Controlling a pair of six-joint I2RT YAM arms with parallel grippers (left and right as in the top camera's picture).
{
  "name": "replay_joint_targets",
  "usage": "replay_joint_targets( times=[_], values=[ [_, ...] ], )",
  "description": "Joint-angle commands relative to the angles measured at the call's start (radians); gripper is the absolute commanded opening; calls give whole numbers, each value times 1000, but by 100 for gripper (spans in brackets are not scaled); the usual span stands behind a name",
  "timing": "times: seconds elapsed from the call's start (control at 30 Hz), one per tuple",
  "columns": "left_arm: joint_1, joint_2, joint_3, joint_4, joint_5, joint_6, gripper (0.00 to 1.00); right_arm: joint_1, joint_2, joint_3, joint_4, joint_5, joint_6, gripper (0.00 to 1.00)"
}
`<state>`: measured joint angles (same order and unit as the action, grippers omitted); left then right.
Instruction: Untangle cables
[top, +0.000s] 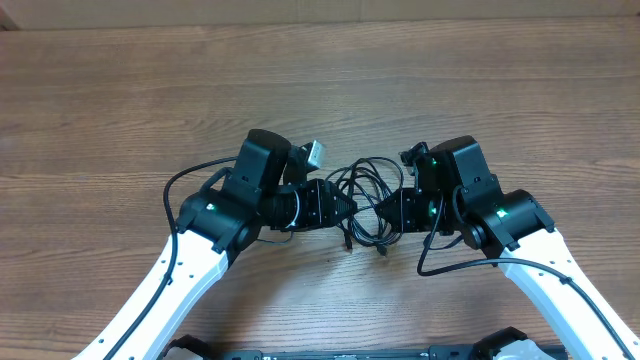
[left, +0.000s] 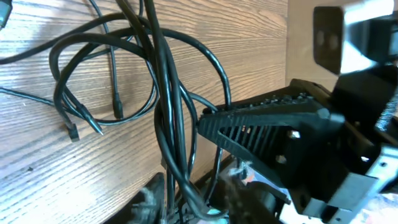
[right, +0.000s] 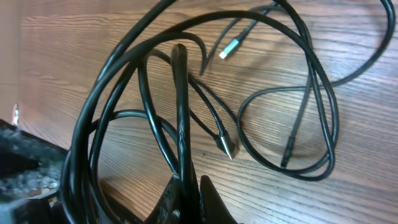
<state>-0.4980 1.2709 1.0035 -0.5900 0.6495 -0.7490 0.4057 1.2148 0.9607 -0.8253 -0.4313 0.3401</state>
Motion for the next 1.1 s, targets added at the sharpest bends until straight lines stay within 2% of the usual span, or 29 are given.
replay_joint_targets(
  times=[0.0, 0.07, 0.33, 0.47, 0.83, 1.07],
  values=[
    [-8, -1, 5, 5, -40, -23, 22, -1, -2, 3, 25, -61, 0, 4],
    [-8, -1, 5, 4, -38, -27, 12, -1, -2, 3, 27, -64, 0, 4],
    [-8, -1, 5, 4, -38, -38, 12, -1, -2, 3, 35, -91, 0, 4],
    [-8, -1, 5, 4, -39, -38, 4, -1, -2, 3, 35, -90, 0, 4],
    [-3, -1, 5, 4, -24, -91, 4, -1, -2, 3, 30, -83, -5, 4],
    [67, -1, 5, 27, 78, -150, 4, -1, -2, 2, -1, -52, -8, 4]
  ],
)
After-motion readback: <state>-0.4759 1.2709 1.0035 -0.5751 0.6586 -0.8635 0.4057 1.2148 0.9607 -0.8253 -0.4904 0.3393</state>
